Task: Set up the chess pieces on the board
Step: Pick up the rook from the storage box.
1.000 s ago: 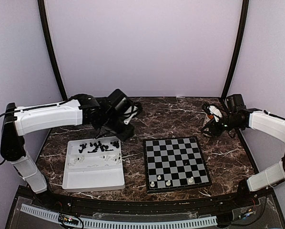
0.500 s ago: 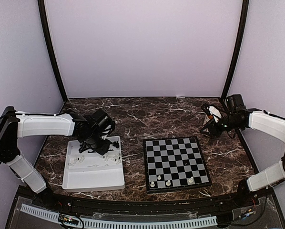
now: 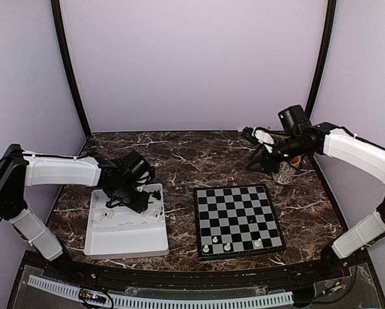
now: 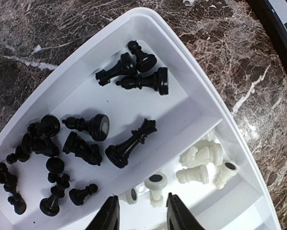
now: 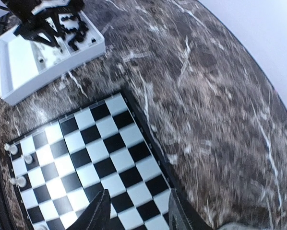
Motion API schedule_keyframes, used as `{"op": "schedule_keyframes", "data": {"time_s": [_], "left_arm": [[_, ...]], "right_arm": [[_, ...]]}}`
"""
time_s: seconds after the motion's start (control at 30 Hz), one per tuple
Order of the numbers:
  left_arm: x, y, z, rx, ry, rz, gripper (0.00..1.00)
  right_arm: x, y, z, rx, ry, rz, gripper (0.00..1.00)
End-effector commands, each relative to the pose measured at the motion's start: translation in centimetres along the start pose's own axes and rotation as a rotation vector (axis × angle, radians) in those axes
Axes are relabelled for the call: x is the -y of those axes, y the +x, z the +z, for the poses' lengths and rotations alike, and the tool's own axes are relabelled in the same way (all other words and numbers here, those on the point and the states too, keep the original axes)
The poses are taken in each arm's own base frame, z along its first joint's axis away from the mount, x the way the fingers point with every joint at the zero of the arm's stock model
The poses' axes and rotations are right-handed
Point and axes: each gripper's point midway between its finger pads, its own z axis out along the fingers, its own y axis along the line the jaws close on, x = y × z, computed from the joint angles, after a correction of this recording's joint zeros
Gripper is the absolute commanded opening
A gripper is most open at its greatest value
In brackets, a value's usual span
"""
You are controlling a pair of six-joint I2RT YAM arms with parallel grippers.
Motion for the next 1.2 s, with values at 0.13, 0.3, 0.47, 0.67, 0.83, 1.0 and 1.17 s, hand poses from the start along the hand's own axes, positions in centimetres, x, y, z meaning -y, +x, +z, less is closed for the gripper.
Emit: {"op": "schedule_keyframes", "data": {"time_s": [0.13, 0.3, 0.47, 0.67, 0.83, 1.0, 1.17], "left_arm": [[-0.6, -0.4, -2.0, 0.095, 0.097, -0.102, 0.40], [0.6, 0.0, -1.2, 0.081, 0.202, -0.144, 0.40], [1.7, 0.2, 0.1, 0.061, 0.264, -0.152, 0.30], [1.6, 0.5, 1.5, 0.035, 0.245, -0.166, 0.30], [1.3, 1.0, 2.7, 0.007, 0.216, -0.168, 0.32], [1.0, 1.4, 3.4, -0.017, 0.177, -0.163, 0.32], [1.2, 1.7, 3.6, -0.028, 0.169, -0.157, 0.25]], "right_arm": [[-6.6, -10.1, 7.4, -0.032, -0.166, -0.196, 0.37], [-10.2, -11.9, 12.9, -0.070, -0.226, -0.259, 0.36], [-11.7, -11.9, 14.8, -0.091, -0.278, -0.245, 0.36], [-11.7, -11.1, 14.6, -0.099, -0.263, -0.244, 0.36], [-11.9, -10.6, 14.4, -0.104, -0.266, -0.240, 0.37], [-12.0, -10.6, 14.1, -0.098, -0.270, -0.238, 0.37], [-12.2, -10.7, 13.9, -0.092, -0.279, -0.233, 0.37]]}}
